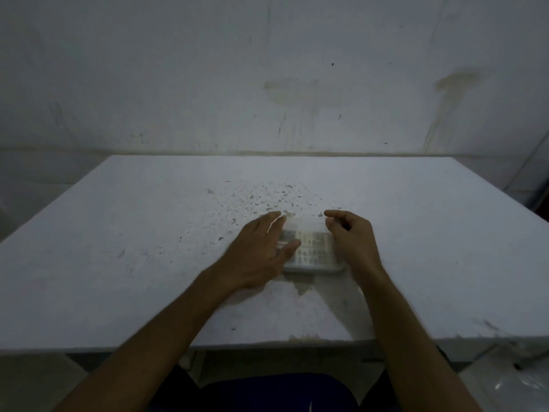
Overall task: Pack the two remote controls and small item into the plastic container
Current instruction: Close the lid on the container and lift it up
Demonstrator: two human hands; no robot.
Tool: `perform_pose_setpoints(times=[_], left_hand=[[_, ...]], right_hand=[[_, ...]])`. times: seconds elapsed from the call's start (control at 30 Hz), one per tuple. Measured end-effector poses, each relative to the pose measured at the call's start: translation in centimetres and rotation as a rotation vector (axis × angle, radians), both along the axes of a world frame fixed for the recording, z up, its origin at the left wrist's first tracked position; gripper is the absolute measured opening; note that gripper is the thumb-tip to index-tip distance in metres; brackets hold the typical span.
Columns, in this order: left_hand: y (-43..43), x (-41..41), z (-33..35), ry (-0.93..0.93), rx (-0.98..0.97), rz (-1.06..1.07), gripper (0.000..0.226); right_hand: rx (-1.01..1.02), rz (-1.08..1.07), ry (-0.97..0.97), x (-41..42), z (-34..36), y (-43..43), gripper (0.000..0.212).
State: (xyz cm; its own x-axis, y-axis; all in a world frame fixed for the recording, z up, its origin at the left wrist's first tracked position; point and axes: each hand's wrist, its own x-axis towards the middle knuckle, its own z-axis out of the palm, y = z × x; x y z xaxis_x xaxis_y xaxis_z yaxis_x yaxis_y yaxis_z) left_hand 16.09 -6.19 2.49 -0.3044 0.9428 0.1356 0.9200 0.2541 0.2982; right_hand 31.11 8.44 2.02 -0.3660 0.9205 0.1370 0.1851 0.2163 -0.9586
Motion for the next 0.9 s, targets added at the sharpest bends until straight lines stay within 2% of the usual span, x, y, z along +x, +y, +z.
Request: perform_pose_setpoints(times=[0.17,0.3,0.47,0.63,0.7,0.8,0.9], left_hand=[[2.5,-2.9,2.0,0.063,-0.135,-0.016,0.108],[3.7,-2.9,1.4,0.110,-0.091,-0.104,0.107],[4.0,-2.9,0.2,0.194,-0.008,-0.107,0.106],[3.3,-3.2,0.5,0.361,0.053,-0.118,0.114],[3.0,-3.4,0.6,0.365,0.045,-0.117,0.116],[2.9,-3.6,0.7,0.340,0.021,-0.112,0.121],[2.9,-3.9,0.7,0.300,0.023,-0.106,0.127]], right_hand=[[-0.058,0.195,-0.067,-2.3,2.1,3.2,0.023],[0.028,0.149,-0.090,-2.3,0.6,3.8,0.023],[0.066,0.106,-0.105,-1.8,-0.2,4.2,0.025],[0.110,0.137,-0.135,-2.2,-0.3,3.8,0.026],[0.116,0.145,-0.161,-2.3,-0.5,3.6,0.026],[0.068,0.148,-0.178,-2.1,-0.4,3.4,0.028],[-0.087,0.191,-0.135,-1.7,0.1,3.4,0.027]])
